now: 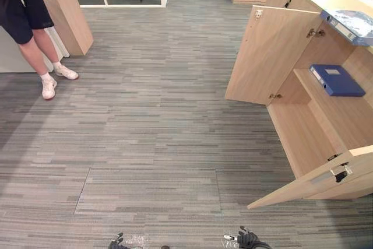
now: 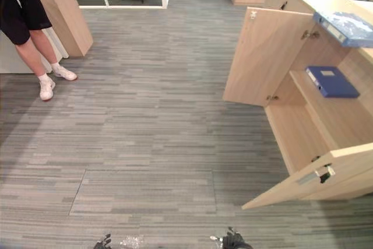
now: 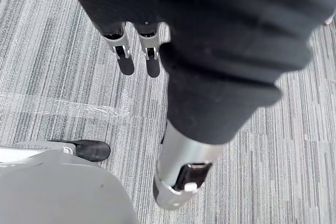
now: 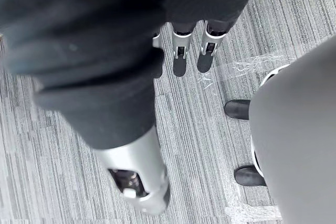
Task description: Walk over to the cabinet, pick up the folder, carry it to the office cabinet, place the folder inside the office cabinet, then close the office cabinet door
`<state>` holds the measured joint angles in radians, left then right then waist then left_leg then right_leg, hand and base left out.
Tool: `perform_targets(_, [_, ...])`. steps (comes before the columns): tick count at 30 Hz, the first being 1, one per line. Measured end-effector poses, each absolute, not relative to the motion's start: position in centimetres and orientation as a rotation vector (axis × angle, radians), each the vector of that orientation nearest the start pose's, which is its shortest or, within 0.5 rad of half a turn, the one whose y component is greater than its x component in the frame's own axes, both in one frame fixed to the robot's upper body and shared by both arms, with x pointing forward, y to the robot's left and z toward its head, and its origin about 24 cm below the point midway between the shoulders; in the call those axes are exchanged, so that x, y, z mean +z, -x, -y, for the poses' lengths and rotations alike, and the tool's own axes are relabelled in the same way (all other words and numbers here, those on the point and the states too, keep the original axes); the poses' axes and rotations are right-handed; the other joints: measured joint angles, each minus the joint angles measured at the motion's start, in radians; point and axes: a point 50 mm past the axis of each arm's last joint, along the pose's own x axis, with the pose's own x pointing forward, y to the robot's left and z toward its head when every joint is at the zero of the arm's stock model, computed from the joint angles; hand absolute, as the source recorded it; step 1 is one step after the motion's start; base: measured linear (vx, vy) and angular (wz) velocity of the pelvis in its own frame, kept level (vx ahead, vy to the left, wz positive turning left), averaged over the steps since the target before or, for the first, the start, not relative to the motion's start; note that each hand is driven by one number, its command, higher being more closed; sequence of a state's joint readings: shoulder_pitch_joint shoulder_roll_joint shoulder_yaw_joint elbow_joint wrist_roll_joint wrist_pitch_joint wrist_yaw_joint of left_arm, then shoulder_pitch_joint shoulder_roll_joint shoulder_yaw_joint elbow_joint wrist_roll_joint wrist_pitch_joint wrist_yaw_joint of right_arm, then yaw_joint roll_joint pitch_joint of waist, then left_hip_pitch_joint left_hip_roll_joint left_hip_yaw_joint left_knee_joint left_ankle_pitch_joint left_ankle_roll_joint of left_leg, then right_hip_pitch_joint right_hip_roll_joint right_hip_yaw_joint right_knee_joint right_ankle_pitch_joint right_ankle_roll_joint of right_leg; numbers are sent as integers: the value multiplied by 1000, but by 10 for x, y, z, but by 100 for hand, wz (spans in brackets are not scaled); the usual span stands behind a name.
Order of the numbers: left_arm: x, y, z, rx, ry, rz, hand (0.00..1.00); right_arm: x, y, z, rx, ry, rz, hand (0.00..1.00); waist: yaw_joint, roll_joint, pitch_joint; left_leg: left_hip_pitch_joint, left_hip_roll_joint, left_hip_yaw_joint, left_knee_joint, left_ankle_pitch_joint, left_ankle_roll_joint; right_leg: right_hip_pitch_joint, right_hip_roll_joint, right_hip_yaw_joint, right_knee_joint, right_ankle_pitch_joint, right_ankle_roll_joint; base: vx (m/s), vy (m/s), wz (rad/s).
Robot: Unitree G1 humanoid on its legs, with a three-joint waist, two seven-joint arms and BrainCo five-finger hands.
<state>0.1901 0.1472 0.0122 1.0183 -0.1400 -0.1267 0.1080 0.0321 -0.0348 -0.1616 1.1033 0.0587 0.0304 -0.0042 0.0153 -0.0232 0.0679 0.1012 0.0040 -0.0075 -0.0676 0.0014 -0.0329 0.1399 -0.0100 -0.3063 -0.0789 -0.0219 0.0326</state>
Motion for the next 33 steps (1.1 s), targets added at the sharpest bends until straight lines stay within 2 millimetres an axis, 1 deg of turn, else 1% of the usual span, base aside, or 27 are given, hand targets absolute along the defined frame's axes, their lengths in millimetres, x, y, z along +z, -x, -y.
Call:
perform_targets(2, [-157,-69,-220,304,-63,-1054,0,-166,-99,180,-203,-113,-1155,0,-3,-6,8,-42,-7,-4,89,-42,0,-3,-10,-20,20,-11,4,24,18,22])
perform_targets(3, [-155,-74,-222,305,-69,-1037,0,-166,-99,179,-201,-115,-1155,0,-7,-13,17,-93,-15,10,218,-87,-19,-3,-27,-32,56,-34,2,-9,51,35])
perform_targets(4, [-154,-77,-224,309,-69,-1020,0,-166,-99,179,-201,-112,-1160,0,-7,-16,23,-148,-15,45,366,-125,-50,-1,-39,-46,87,-56,-4,-40,52,27])
perform_targets(5, [-153,-78,-224,310,-68,-1012,0,-166,-99,179,-199,-111,-1162,0,-3,-22,28,-177,-13,70,442,-138,-65,3,-46,-47,95,-71,-11,-71,59,14])
perform_targets(7, [-150,-84,-224,320,-59,-979,0,-165,-102,181,-191,-95,-1153,0,0,-15,56,-278,25,149,713,-145,-90,45,-56,-42,111,-93,-20,-46,65,1])
perform_targets(9, [-149,-86,-226,350,-49,-959,0,-166,-101,182,-186,-80,-1157,0,2,-13,59,-353,88,197,815,-208,-35,59,-60,-33,122,-113,-21,17,46,-4])
perform_targets(10, [-148,-86,-227,353,-48,-958,0,-166,-101,183,-189,-77,-1159,0,3,-14,59,-368,100,197,796,-214,-24,59,-62,-28,122,-114,-20,49,85,-16])
perform_targets(11, [-149,-85,-227,365,-38,-960,0,-166,-100,185,-196,-73,-1163,0,7,-15,63,-381,118,195,710,-214,-23,57,-72,-15,122,-115,-9,98,166,-30])
perform_targets(13, [-149,-83,-228,378,-27,-964,0,-166,-101,187,-201,-73,-1161,0,9,-16,74,-380,124,176,537,-189,-32,65,-104,10,125,-123,15,206,281,-39])
perform_targets(14, [-149,-83,-227,377,-25,-966,0,-165,-101,187,-204,-73,-1160,0,8,-10,76,-368,125,162,406,-139,-40,60,-129,22,124,-129,45,301,419,-38])
perform_targets(15, [-150,-80,-227,378,-25,-972,0,-165,-101,189,-207,-68,-1158,0,8,-2,72,-346,119,186,356,-26,-47,71,-154,39,119,-139,72,259,375,-37])
perform_targets(16, [-150,-80,-228,378,-26,-973,0,-165,-101,188,-205,-70,-1159,0,9,-2,73,-341,106,199,347,6,-23,75,-167,36,111,-137,84,346,438,-32])
perform_targets(17, [-148,-84,-230,378,-32,-961,0,-166,-103,181,-198,-86,-1159,0,13,-16,72,-344,75,224,349,-19,3,77,-199,36,106,-128,85,335,315,-20])
perform_targets(18, [-148,-87,-229,369,-37,-954,0,-165,-107,178,-204,-107,-1150,0,12,-19,70,-342,43,234,350,-40,25,73,-223,30,114,-96,91,331,285,-15])
perform_targets(19, [-148,-88,-229,366,-39,-952,0,-165,-109,178,-211,-113,-1145,0,12,-19,70,-336,28,244,353,-52,37,69,-241,29,115,-86,101,308,259,-18])
perform_targets(20, [-147,-88,-227,355,-44,-947,0,-164,-111,178,-212,-115,-1144,0,16,-17,69,-313,1,270,348,-69,47,72,-278,37,124,-67,132,306,263,-42])
perform_targets(21, [-147,-87,-224,334,-55,-944,0,-164,-113,178,-209,-116,-1141,0,26,-10,65,-279,-23,298,334,-89,64,65,-312,40,156,-54,146,317,274,-50])
perform_targets(22, [-147,-87,-222,324,-61,-942,0,-164,-114,178,-208,-115,-1140,0,30,-6,62,-258,-37,308,316,-95,73,52,-332,42,193,-54,145,330,285,-57])
perform_targets(23, [-148,-86,-218,299,-73,-945,0,-164,-113,180,-207,-113,-1142,0,35,8,44,-210,-66,331,270,-97,82,4,-373,63,303,-54,145,338,310,-40])
perform_targets(24, [-147,-85,-215,276,-85,-942,0,-163,-115,184,-212,-107,-1136,0,27,18,24,-163,-99,334,220,-95,91,-59,-422,66,452,-49,134,339,306,-26])
perform_targets(25, [-147,-86,-212,264,-87,-934,0,-162,-116,187,-215,-101,-1132,0,23,23,23,-136,-112,335,201,-93,99,-88,-451,51,539,-41,109,353,283,-5])
perform_targets(26, [-146,-89,-210,252,-87,-924,0,-162,-118,189,-218,-95,-1127,0,17,29,22,-104,-122,334,186,-100,111,-132,-488,8,676,-40,11,348,226,9])
perform_targets(27, [-146,-91,-209,248,-84,-920,0,-160,-121,190,-218,-92,-1117,0,8,31,23,-75,-127,326,173,-101,113,-169,-516,-51,807,-65,-49,402,208,19])
perform_targets(28, [-146,-93,-206,232,-78,-918,0,-158,-126,191,-216,-91,-1097,0,0,47,30,-34,-110,311,170,-101,113,-199,-498,-136,898,-113,-32,320,116,17])
perform_targets(30, [-147,-93,-203,213,-77,-921,0,-156,-132,191,-219,-94,-1076,0,0,59,38,1,-85,294,173,-101,113,-232,-437,-193,903,-175,-18,252,6,-1])
perform_targets(32, [-148,-98,-199,185,-75,-927,0,-154,-136,195,-248,-116,-1060,0,-6,75,60,51,-53,285,173,-104,109,-292,-333,-247,825,-221,-30,254,-118,-4])
perform_targets(33, [-149,-101,-198,185,-65,-927,0,-152,-141,195,-251,-121,-1041,0,-14,71,71,77,-45,284,168,-112,96,-334,-287,-305,740,-218,-34,210,-144,6])
